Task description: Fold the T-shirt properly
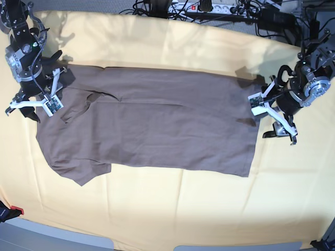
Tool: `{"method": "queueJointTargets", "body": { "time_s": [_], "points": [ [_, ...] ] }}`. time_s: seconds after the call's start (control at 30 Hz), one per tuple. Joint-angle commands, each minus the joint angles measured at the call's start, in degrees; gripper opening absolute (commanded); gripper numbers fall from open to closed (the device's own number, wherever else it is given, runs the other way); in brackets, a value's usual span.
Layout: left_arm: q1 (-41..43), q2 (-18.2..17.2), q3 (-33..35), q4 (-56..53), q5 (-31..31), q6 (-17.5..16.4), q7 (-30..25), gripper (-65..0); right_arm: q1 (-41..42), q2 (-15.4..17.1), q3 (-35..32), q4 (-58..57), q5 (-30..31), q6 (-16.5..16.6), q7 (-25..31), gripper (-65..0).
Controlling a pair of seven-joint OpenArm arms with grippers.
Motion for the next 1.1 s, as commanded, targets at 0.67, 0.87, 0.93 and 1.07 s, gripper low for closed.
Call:
{"method": "queueJointTargets", "body": {
  "time_s": [0.67,0.87,0.93,1.07],
  "points": [
    [-0.76,-4.42,-0.55,0.63,-2.47,-4.22,-0.66,-26.2,-13.68,5.35,0.44,-6.1,0.87,8.13,-2.05,-32.0],
    [-0.76,-4.26,-0.55,0.63,-2.93,-4.22,-1.92,-26.2,-10.21,5.35,0.44,-10.67,1.01,9.88,-1.4,-32.0],
    [-0.72,-4.26,-0.55,0.63,-4.44,-4.26,-1.9,-26.2,-9.66,5.38,0.42,-12.07,2.49,12.57,-1.4,-32.1],
    [-0.28,-4.09,-0.55,0.63,-5.01,-4.26,-1.95,-26.2,-9.66,5.35,0.42,-12.76,4.52,14.73,-1.66,-46.0]
  ]
}}
